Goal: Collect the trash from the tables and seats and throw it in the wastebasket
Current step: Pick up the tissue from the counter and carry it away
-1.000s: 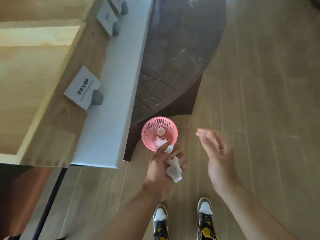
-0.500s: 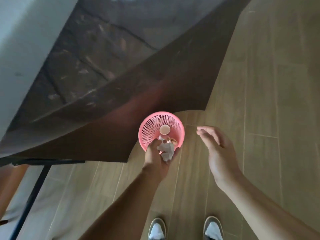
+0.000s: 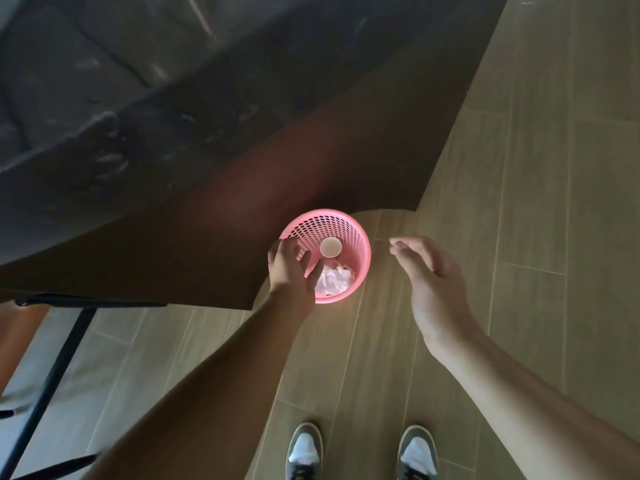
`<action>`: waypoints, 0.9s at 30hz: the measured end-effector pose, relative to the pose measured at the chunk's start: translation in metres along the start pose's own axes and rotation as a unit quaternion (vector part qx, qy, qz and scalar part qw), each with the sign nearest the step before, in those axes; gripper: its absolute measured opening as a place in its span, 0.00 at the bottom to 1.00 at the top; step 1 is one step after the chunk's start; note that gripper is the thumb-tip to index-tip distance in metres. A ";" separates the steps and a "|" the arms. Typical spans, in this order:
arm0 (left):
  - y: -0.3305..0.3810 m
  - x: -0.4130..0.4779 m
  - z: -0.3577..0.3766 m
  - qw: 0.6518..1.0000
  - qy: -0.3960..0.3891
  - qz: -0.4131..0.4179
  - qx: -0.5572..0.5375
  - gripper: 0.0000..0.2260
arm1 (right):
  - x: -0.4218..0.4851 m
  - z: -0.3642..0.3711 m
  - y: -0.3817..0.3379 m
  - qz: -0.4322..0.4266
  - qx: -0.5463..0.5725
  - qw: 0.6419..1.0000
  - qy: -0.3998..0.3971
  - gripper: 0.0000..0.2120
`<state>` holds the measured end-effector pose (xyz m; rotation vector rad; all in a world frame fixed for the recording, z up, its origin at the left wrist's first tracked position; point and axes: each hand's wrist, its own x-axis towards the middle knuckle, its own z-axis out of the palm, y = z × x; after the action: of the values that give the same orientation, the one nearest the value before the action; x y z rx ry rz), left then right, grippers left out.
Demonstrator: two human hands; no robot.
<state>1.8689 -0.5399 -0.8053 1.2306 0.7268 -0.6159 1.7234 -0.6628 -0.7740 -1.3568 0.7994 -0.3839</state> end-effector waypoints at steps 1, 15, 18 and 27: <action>0.000 -0.005 -0.003 1.000 -0.004 0.016 0.009 0.18 | -0.001 0.001 -0.003 -0.004 -0.004 1.000 -0.004 0.11; 0.000 -0.150 -0.052 0.935 -0.074 0.266 0.222 0.11 | -0.056 -0.006 -0.093 -0.021 -0.005 0.998 -0.067 0.08; 0.005 -0.193 -0.067 0.910 -0.081 0.318 0.255 0.14 | -0.080 -0.007 -0.109 -0.025 -0.020 0.997 -0.077 0.09; 0.030 -0.277 -0.087 0.908 -0.087 0.340 0.228 0.22 | -0.141 0.008 -0.158 -0.011 -0.021 0.990 -0.137 0.06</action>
<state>1.7036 -0.4398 -0.5867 1.7170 -0.0363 -0.3037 1.6633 -0.5952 -0.5825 -1.4229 0.5670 -0.1930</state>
